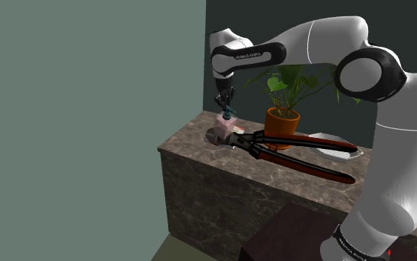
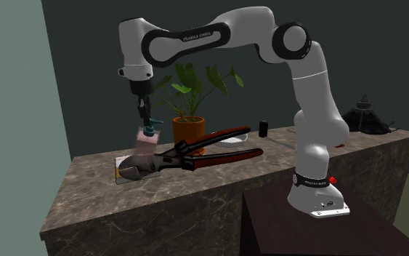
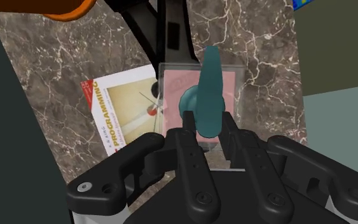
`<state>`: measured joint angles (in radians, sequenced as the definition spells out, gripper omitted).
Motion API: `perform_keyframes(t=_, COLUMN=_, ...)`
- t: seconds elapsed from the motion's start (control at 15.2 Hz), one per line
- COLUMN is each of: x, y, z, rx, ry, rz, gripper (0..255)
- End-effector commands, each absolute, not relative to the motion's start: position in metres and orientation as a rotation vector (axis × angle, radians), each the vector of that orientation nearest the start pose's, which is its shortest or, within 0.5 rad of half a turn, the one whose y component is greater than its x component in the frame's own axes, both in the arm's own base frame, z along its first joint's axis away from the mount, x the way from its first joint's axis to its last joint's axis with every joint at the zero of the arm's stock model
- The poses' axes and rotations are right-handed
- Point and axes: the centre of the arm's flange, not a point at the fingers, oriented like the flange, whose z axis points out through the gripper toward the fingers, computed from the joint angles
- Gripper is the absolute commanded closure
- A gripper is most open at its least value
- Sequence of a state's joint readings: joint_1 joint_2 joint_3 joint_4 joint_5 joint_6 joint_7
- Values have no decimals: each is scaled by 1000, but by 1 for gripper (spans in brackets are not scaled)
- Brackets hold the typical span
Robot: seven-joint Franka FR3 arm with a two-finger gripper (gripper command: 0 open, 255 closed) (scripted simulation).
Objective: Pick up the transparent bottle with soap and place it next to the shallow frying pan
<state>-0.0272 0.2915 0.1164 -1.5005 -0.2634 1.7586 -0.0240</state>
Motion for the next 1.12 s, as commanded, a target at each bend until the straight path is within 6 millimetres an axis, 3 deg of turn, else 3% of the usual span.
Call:
perform_keyframes(t=0.0, x=642, y=0, z=503, rx=-3355, ry=-275, rz=39, gripper=255)
perform_keyframes(t=1.06, x=613, y=-210, z=504, rx=-3355, ry=-275, rz=39, gripper=255)
